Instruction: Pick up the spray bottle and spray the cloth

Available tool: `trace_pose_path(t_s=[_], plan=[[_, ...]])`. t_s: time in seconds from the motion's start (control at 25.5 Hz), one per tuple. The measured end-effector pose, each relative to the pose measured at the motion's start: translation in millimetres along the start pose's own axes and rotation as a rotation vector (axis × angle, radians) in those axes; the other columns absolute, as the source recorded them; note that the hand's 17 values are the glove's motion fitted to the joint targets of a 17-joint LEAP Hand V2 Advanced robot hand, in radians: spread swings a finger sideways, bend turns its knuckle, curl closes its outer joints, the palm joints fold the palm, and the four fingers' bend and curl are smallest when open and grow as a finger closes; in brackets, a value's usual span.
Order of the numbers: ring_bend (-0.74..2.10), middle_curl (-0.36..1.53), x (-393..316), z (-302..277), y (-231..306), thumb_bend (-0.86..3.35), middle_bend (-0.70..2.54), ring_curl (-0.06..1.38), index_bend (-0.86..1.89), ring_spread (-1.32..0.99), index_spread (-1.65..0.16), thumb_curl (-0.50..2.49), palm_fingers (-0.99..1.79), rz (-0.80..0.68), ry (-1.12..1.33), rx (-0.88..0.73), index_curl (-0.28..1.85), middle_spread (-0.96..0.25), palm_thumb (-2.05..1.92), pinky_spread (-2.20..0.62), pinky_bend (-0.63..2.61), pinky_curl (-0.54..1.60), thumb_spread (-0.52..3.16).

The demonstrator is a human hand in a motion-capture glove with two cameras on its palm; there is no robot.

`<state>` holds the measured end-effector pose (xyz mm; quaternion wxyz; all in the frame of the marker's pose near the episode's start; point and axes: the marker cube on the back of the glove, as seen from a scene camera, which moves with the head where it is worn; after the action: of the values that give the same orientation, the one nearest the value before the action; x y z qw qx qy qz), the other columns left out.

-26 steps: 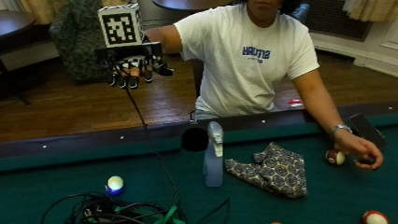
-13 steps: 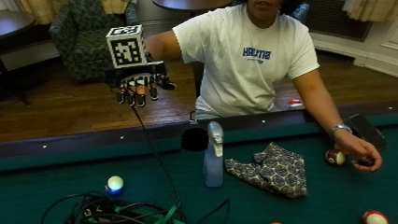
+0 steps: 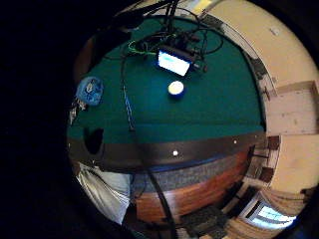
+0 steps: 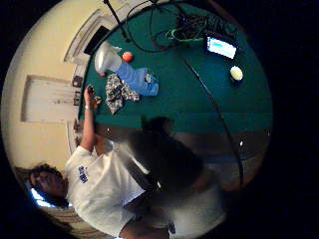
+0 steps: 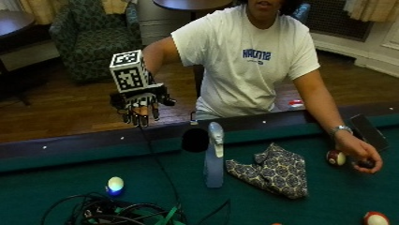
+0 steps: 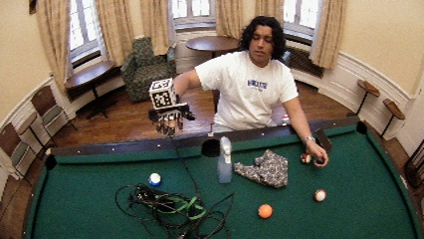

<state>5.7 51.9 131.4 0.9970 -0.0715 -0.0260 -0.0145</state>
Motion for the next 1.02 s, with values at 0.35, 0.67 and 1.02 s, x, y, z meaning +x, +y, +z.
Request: trace_pose_path(t_s=[0.35, 0.67, 1.02], plan=[[0.29, 0.27, -0.6, 38.2, 14.9, -0.02, 0.19, 0.23, 0.14, -0.12, -0.45, 0.24, 0.29, -0.028, -0.078, 0.018, 0.22, -0.13, 0.23, 0.21, 0.44, 0.30, 1.03], [0.29, 0.29, -10.7, 78.6, 27.9, -0.02, 0.19, 0.24, 0.14, -0.12, -0.45, 0.25, 0.29, -0.021, -0.193, -0.026, 0.23, -0.13, 0.23, 0.21, 0.44, 0.31, 1.03], [0.30, 0.30, -36.4, 107.7, 27.6, -0.02, 0.19, 0.26, 0.14, -0.13, -0.45, 0.26, 0.29, -0.005, -0.443, -0.014, 0.23, -0.13, 0.25, 0.21, 0.43, 0.32, 1.04]])
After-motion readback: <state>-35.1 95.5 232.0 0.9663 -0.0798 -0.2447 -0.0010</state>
